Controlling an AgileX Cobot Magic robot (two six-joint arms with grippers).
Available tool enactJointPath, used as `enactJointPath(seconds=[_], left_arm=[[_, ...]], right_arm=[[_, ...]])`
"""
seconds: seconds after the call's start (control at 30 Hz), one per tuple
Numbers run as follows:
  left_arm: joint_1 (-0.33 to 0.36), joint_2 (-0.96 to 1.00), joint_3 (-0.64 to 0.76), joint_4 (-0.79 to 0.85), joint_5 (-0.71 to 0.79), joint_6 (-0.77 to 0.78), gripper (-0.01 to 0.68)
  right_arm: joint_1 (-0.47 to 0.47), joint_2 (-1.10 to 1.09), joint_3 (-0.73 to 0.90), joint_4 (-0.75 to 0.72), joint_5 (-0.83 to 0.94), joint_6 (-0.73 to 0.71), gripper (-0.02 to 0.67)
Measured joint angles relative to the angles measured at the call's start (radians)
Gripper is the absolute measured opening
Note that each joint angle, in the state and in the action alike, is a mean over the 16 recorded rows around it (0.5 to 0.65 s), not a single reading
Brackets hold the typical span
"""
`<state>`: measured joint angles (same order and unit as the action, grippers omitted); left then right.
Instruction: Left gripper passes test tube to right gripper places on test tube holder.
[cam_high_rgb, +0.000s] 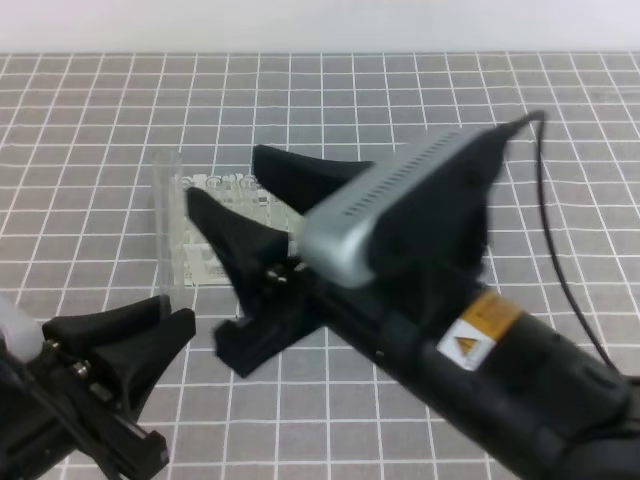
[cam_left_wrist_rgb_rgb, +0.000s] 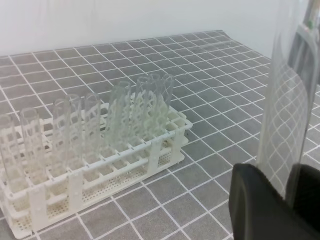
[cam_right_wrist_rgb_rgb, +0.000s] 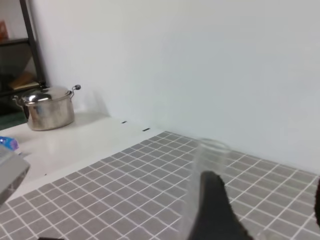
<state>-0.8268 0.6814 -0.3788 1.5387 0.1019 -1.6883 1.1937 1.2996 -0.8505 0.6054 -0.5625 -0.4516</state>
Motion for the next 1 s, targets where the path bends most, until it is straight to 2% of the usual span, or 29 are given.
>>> enactJointPath(seconds=[0.13,0.43,1.0], left_arm=[[0.0,0.0,0.0,0.0,-0.008,0.0,0.052],[0.0,0.0,0.0,0.0,-0.019,0.002,0.034],[0.0,0.0,0.0,0.0,-0.03,0.002,0.034]], right_arm=[[0.0,0.05,-0.049,0.005,0.006,0.009,0.384],[-0.009,0.124,-0.115,0.032,0.01,0.033,0.386],[-0.06,0.191,-0.155,0.005,0.011,0.189,0.37]])
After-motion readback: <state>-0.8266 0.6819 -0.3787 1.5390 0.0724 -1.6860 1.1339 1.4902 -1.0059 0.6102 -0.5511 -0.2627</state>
